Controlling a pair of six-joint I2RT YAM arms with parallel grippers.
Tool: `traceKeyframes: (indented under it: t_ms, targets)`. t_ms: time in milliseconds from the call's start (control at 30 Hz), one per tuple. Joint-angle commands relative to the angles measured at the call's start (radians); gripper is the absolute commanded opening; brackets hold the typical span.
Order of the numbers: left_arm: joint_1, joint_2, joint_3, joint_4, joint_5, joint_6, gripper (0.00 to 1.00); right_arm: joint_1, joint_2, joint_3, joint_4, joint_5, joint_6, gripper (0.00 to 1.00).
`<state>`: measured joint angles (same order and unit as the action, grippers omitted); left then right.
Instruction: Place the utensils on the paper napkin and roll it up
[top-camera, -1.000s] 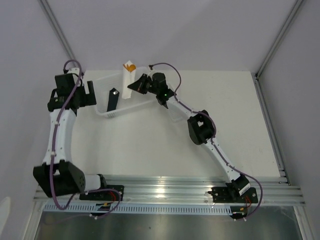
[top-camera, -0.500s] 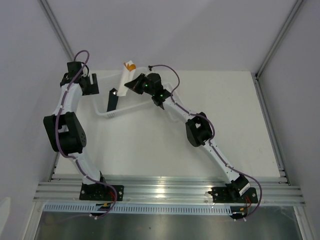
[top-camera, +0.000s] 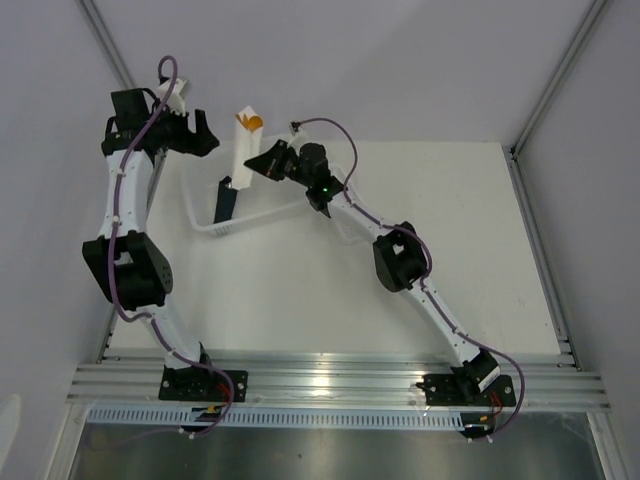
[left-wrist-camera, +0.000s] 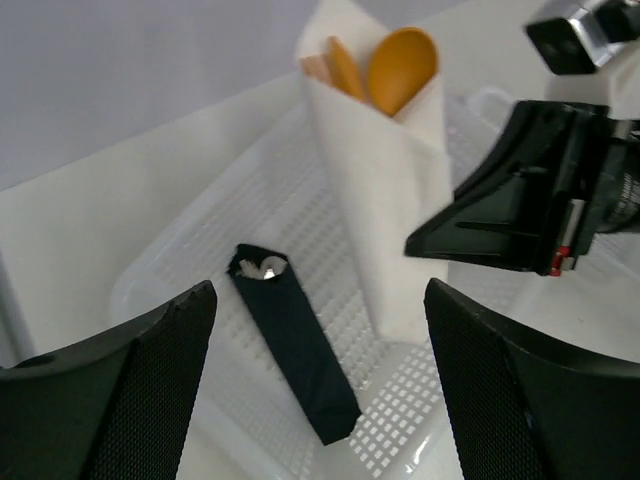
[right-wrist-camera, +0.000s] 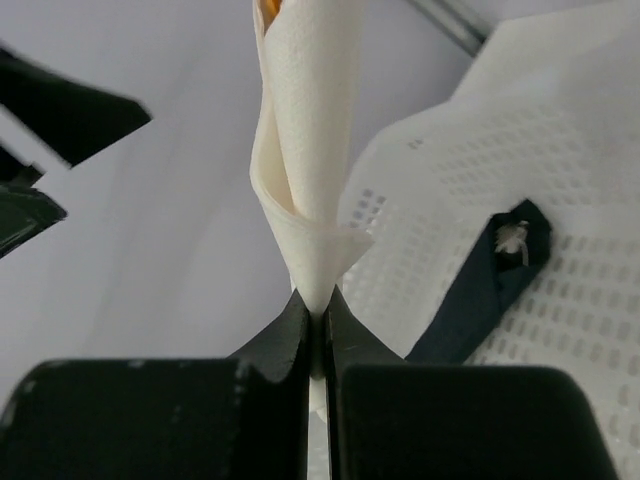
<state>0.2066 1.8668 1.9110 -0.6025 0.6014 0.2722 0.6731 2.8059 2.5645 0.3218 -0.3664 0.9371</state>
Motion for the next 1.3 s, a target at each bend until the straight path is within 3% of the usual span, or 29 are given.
traceKeyframes:
  t_ms: [0,133,333,500,733,967,1267]
  targets:
    - [-0.013,-0.017,0.037,-0.072,0.314,0.085,0.88,-0.013,-0.154,-0.018,0.184,-0.222,-0.119,0.0]
    - [-0.033,-0.04,0.036,-0.072,0.486,0.073,0.88,-0.029,-0.197,-0.059,0.276,-0.343,-0.12,0.0]
    - [-0.038,-0.052,0.037,-0.022,0.472,-0.004,0.87,-0.047,-0.267,-0.167,0.362,-0.397,-0.121,0.0]
    - [-0.065,-0.06,0.039,-0.008,0.552,-0.016,0.86,-0.05,-0.273,-0.187,0.413,-0.419,-0.097,0.0]
    - [-0.088,-0.064,0.025,0.111,0.623,-0.128,0.71,-0.052,-0.272,-0.164,0.441,-0.428,-0.086,0.0]
    - [-0.11,-0.035,0.039,0.195,0.635,-0.215,0.67,-0.05,-0.266,-0.147,0.451,-0.433,-0.081,0.0]
    - [-0.124,-0.015,0.034,0.233,0.64,-0.263,0.44,-0.05,-0.266,-0.145,0.447,-0.439,-0.083,0.0]
